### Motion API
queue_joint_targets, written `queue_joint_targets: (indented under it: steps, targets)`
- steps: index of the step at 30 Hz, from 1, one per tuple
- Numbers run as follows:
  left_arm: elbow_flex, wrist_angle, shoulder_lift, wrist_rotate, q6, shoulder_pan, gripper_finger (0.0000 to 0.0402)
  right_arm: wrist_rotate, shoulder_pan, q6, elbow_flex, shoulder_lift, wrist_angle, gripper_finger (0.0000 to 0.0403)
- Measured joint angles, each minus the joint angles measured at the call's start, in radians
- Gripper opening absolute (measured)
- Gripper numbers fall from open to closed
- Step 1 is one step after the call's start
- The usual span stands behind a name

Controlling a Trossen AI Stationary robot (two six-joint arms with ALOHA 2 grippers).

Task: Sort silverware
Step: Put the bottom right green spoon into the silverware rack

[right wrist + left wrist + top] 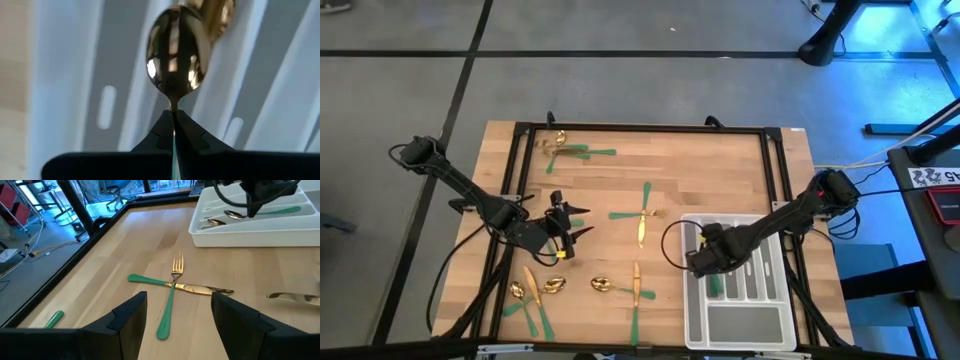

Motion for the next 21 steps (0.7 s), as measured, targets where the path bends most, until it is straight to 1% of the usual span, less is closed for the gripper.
queue_joint_targets:
  steps: [5, 12, 16, 21]
  targets:
    - [0.0, -0.001, 0.0, 0.0, 0.0, 0.0, 0.0211, -0.004, -0.007, 0.009, -0.045, 0.0, 0.062, 0.0001]
    - [0.0, -0.001, 0.001, 0.0, -0.006, 0.0, 0.0211, 0.019, -0.055, 0.009, -0.085, 0.0, 0.064, 0.0002]
    - [0.0, -0.001, 0.001, 0.0, -0.007, 0.0, 0.0211, 0.046, -0.08, 0.002, -0.09, 0.0, 0.05, 0.0017]
    - [0.0, -0.002, 0.001, 0.0, -0.007, 0.0, 0.0211, 0.051, -0.078, -0.018, -0.09, 0.0, 0.043, 0.0044]
